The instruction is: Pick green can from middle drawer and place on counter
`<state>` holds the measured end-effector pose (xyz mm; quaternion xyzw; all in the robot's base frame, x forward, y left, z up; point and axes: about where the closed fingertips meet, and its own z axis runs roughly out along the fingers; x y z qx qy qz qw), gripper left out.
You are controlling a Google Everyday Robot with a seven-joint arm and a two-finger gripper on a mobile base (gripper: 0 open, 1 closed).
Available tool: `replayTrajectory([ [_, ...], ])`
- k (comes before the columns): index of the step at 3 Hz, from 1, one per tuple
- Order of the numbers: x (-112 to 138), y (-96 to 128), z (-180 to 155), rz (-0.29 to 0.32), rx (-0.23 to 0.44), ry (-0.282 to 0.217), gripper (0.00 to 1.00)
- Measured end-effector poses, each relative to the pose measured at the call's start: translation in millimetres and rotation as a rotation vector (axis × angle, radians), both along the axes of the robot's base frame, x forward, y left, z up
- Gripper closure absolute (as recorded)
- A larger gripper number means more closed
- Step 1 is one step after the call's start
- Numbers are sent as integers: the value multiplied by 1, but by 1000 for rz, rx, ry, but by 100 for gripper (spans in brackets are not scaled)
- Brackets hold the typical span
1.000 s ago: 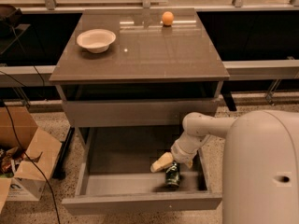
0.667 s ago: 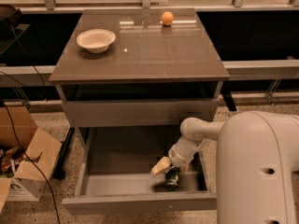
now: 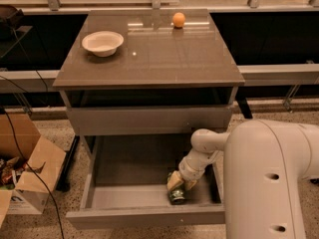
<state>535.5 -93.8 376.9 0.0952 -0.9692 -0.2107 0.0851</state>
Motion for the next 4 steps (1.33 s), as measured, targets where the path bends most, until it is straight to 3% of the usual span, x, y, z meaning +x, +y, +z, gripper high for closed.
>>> replayTrajectory([
  [1, 0, 0, 0, 0, 0, 0, 88],
  [2, 3, 1, 95, 93, 135, -140, 100],
  [3, -2, -6, 215, 187, 284, -318, 100],
  [4, -21, -34, 336, 288, 374, -506, 100],
])
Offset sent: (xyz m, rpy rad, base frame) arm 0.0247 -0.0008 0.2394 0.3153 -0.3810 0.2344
